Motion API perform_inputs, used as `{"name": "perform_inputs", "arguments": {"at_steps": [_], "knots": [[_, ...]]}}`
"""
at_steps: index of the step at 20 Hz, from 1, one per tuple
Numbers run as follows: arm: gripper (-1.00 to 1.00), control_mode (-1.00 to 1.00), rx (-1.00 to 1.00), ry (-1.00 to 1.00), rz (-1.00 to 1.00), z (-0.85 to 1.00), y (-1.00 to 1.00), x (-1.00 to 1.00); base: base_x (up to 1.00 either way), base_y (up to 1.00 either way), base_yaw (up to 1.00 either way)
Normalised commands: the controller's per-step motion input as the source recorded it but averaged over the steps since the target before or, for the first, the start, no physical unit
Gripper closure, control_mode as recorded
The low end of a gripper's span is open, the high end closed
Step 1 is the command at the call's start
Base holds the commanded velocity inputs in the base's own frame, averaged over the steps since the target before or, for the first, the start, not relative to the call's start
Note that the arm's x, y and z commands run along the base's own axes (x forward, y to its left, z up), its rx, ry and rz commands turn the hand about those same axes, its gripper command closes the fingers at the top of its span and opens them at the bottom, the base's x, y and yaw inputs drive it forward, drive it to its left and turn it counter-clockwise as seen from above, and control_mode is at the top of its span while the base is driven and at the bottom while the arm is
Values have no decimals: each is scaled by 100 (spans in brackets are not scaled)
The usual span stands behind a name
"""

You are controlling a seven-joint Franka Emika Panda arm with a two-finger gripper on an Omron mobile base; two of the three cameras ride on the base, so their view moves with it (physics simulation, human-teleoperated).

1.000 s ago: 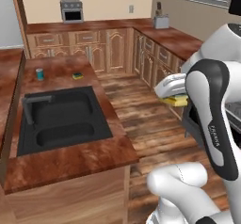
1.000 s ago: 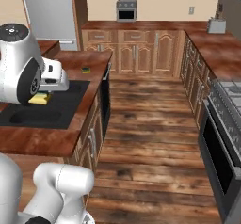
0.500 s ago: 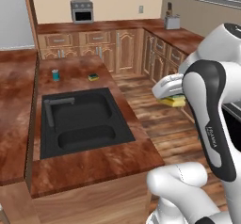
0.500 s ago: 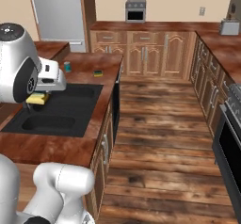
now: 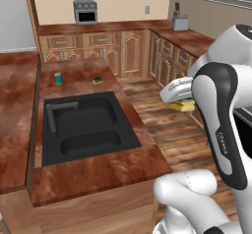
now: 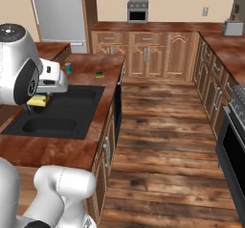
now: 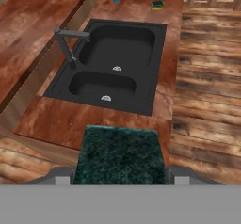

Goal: Open the cabinet. Pick the sponge and place it next to the sink. Then close the cabinet.

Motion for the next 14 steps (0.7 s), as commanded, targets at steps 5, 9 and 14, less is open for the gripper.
{"name": "perform_inputs", "arguments": {"at_steps": [5,9,14], "knots": [[100,100,0,0,0,0,0,0,0,0,0],[100,100,0,0,0,0,0,0,0,0,0],[100,-100,0,4,0,0,16,0,0,0,0]]}}
